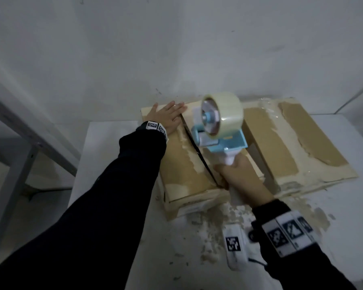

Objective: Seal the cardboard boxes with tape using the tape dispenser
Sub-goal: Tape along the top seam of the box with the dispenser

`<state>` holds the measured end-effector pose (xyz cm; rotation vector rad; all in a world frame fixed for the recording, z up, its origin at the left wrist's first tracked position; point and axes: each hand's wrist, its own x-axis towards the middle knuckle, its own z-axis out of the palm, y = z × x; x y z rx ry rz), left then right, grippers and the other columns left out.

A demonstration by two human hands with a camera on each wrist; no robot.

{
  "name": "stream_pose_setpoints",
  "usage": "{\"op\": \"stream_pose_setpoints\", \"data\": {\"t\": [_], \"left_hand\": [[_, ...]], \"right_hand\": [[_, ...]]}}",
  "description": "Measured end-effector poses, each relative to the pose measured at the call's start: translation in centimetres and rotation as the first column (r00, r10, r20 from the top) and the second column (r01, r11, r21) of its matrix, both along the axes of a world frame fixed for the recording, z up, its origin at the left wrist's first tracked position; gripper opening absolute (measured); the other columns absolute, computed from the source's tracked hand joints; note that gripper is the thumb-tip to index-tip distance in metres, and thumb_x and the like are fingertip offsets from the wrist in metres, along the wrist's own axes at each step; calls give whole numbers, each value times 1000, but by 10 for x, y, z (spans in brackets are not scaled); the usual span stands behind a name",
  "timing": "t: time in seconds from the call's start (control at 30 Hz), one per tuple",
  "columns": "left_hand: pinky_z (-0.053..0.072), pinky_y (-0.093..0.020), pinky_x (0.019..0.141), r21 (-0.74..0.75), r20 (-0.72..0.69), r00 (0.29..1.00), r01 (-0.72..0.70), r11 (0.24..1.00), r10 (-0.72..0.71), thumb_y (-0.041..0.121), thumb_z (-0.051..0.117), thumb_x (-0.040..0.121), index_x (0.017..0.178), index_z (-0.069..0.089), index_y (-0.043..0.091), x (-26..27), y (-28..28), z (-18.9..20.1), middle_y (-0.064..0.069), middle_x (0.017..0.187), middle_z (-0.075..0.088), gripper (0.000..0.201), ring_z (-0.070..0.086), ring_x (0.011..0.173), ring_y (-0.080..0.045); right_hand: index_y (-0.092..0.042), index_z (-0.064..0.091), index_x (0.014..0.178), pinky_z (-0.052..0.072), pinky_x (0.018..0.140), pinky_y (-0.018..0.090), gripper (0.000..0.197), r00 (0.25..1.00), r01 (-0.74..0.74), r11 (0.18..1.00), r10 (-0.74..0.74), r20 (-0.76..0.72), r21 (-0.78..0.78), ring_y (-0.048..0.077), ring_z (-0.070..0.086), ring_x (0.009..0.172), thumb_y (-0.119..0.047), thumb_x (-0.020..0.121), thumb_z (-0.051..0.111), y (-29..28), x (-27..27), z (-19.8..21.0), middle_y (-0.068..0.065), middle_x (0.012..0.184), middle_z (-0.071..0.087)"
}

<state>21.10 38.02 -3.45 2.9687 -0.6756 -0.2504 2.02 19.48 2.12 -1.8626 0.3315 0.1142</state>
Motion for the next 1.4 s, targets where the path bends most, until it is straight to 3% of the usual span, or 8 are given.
{"op": "stream_pose_setpoints", "data": {"t": [0.1,0.33,0.53,0.73,0.87,1.0,1.17,1.4], "left_hand": [[1,-51,116,0,53,999,12,1000,-12,34,18,99,147,4,38,-6,0,-5,21,155,-1,51,0,144,-4],[5,-50,116,59,91,996,-7,998,1,32,16,100,149,1,29,-18,-8,5,12,157,0,51,5,145,-11],[13,-49,114,-107,80,996,41,993,-33,24,32,97,150,1,21,-68,-13,20,3,158,3,62,16,144,-17],[-1,-47,115,-66,-118,991,58,996,-65,56,40,90,149,-3,24,-145,-22,22,3,158,-4,80,2,145,-15],[-5,-59,113,18,-38,999,-6,1000,7,95,24,53,149,-7,22,-157,-36,9,6,158,-5,125,-3,146,-13],[-4,-63,110,60,-14,998,-53,997,54,100,16,38,149,-1,26,-153,-39,2,8,158,1,135,-1,145,-11],[-1,-64,109,155,10,997,-83,984,82,94,24,55,149,-1,29,-156,-41,3,10,158,4,117,2,145,-10],[-2,-67,107,154,-31,993,-107,982,113,100,16,46,147,-4,35,-159,-42,7,13,157,-2,122,0,145,-8]], "right_hand": [[-13,49,68,33,44,26,24,999,48,995,-47,-17,85,17,36,40,3,83,56,-9,-11,-5,10,53,37],[-10,47,68,34,42,25,22,997,64,993,-60,-39,95,16,37,36,3,83,56,-3,-11,-14,8,51,38],[-8,53,74,36,46,28,10,996,87,993,-86,-23,74,18,39,40,1,79,56,-1,-12,-19,1,48,42],[-12,51,67,38,48,29,16,995,95,995,-94,-27,42,22,42,45,-1,77,55,1,-19,-21,4,49,44],[-15,49,66,38,52,29,19,997,83,996,-83,-7,27,23,46,54,0,76,55,5,-23,-19,4,56,46],[-9,56,94,44,61,30,22,998,62,998,-62,-9,-19,29,58,77,-7,72,56,14,-30,-16,9,81,60],[-11,55,110,53,83,41,31,999,45,993,-44,14,-110,30,59,95,-15,80,62,19,-37,-15,11,105,62],[-7,59,101,42,57,30,30,1000,14,995,-15,-3,-97,30,58,72,-15,72,60,6,-69,-27,15,85,62]]}}
